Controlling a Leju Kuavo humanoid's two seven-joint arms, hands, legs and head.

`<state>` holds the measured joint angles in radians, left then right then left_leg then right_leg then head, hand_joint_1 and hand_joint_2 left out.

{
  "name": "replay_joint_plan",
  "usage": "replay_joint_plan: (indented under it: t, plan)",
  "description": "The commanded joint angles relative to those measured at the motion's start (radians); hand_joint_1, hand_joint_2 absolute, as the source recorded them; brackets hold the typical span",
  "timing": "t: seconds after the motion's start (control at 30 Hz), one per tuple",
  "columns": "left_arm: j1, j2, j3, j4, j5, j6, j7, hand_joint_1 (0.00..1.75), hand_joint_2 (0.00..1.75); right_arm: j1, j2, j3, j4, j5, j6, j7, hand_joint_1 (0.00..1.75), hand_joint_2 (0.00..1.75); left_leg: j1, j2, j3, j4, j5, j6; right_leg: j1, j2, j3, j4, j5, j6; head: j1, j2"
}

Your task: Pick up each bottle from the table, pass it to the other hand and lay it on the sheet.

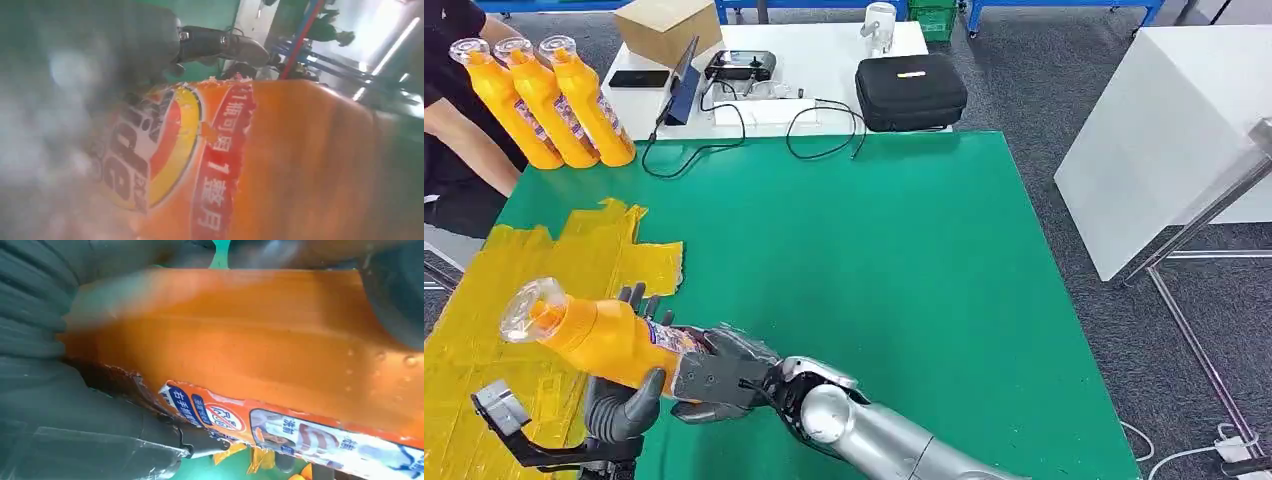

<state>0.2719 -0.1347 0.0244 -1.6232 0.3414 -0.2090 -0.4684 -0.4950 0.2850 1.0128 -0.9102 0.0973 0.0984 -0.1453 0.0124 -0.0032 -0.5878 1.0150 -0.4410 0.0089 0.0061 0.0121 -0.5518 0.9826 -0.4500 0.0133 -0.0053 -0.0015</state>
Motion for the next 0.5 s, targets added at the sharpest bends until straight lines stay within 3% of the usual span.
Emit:
replay_joint_plan:
  t: [0.03, 0.07, 0.5]
  plan:
    - [-0.072, -0.014, -0.012, 0.04, 0.017, 0.005, 0.009, 1.57, 1.75, -0.008, 0.009, 0.102, 0.087, -0.006, 0.018, -0.002, 1.75, 1.75, -0.001, -0.003, 0.002, -0.002, 0.001, 0.0, 0.0, -0.004, 0.003, -0.002, -0.001, 0.001, 0.0, 0.0]
    - [-0.072, -0.016, -0.014, 0.039, 0.017, 0.005, 0.009, 1.75, 1.75, -0.007, 0.008, 0.102, 0.087, -0.006, 0.018, -0.002, 1.75, 1.75, 0.0, -0.003, 0.001, -0.001, 0.0, 0.0, 0.0, -0.003, 0.002, -0.001, 0.0, 0.001, 0.0, 0.0]
    - [-0.077, -0.019, -0.019, 0.042, 0.027, 0.015, 0.005, 1.75, 1.75, -0.012, 0.006, 0.11, 0.093, -0.016, 0.019, 0.006, 1.75, 1.75, 0.0, -0.003, 0.001, -0.001, 0.001, 0.0, 0.0, -0.004, 0.002, -0.001, 0.0, 0.001, 0.0, 0.0]
